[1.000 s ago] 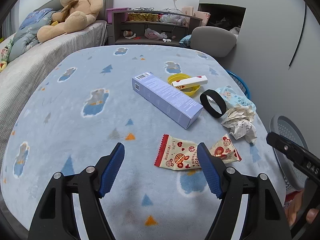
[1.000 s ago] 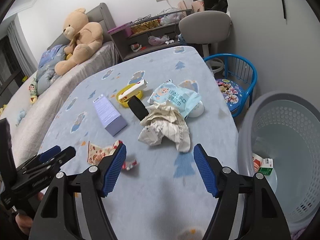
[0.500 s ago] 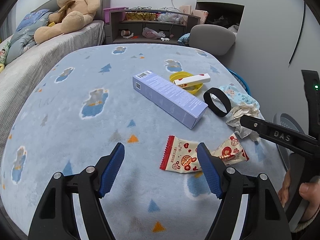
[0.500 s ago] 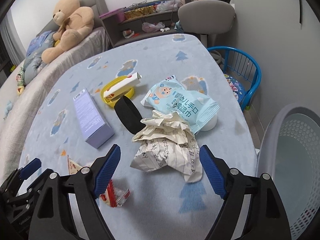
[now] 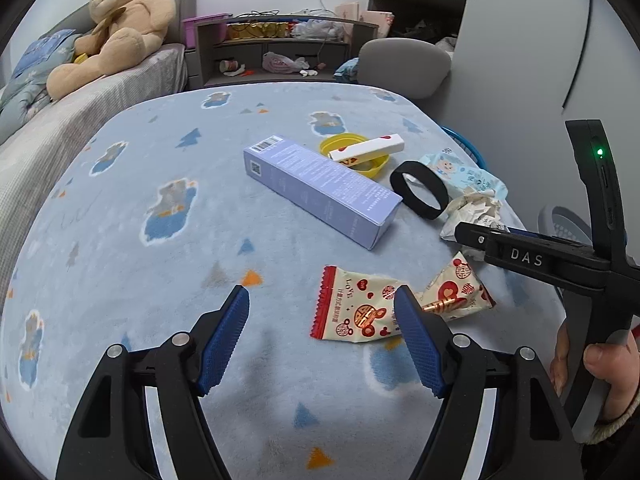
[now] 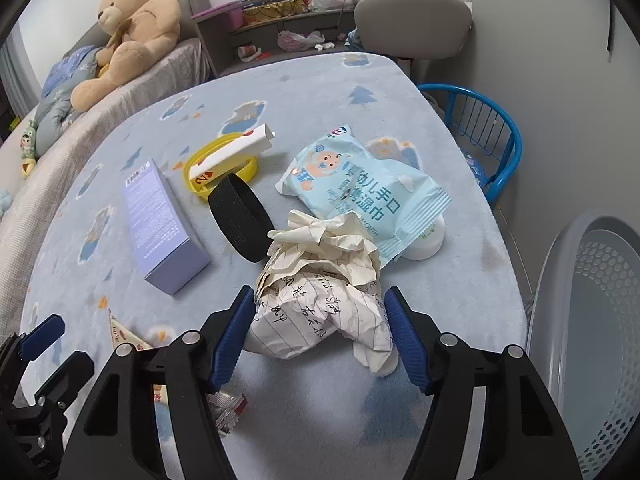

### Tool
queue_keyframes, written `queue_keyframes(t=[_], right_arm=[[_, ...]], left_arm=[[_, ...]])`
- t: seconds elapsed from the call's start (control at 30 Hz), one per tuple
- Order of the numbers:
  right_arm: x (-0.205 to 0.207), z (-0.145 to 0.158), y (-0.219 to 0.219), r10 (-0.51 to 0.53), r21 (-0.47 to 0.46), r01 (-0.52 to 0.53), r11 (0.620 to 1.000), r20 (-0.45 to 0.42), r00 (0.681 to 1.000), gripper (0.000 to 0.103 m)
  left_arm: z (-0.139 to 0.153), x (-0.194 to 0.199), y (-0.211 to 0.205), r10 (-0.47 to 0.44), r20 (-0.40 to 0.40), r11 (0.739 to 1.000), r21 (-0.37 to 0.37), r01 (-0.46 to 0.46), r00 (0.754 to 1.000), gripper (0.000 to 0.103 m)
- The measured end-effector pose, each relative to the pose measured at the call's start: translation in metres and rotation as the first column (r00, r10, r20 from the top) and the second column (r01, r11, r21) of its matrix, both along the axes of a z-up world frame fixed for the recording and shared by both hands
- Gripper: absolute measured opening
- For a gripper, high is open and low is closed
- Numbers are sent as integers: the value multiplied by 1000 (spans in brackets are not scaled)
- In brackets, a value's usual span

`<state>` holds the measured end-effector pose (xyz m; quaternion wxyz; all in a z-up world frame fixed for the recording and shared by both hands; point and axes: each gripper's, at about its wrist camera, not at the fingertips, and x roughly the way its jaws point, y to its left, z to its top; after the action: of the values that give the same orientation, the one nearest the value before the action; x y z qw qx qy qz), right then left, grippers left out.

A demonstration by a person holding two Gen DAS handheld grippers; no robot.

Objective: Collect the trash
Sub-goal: 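Grasp the crumpled paper with the right gripper while the left gripper approaches the red wrapper, then close the left gripper on the red snack wrapper while the right gripper holds the paper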

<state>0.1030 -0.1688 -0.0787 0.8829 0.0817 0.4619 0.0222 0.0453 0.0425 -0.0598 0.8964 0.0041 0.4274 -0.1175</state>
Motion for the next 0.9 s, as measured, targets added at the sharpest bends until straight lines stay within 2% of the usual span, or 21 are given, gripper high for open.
queue_keyframes(t=[0.17,0.3,0.47,0.57,0.73,0.9], right_arm=[[-15,10,-2,-1,36,1,999,16,1000,64],[-35,18,-11,-18,75,16,997,19,1000,64],[-66,24,-22,-49,111,47,993,13,999,64],[-84,26,-29,-75,127,73,989,8,997,64],[-105,33,-38,-115,159,112,981,13,993,64],[-117,44,-42,-138,187,129,974,35,990,64]], left_arm=[[2,0,-3,-59,6,998,-6,59,998,72],[3,0,-5,-118,24,993,18,118,993,72],[3,2,-8,-217,34,976,45,215,976,72],[3,4,-12,-304,24,951,59,303,952,72],[-1,1,-26,-461,12,883,105,457,887,72],[-8,-1,-41,-552,2,823,166,544,834,72]])
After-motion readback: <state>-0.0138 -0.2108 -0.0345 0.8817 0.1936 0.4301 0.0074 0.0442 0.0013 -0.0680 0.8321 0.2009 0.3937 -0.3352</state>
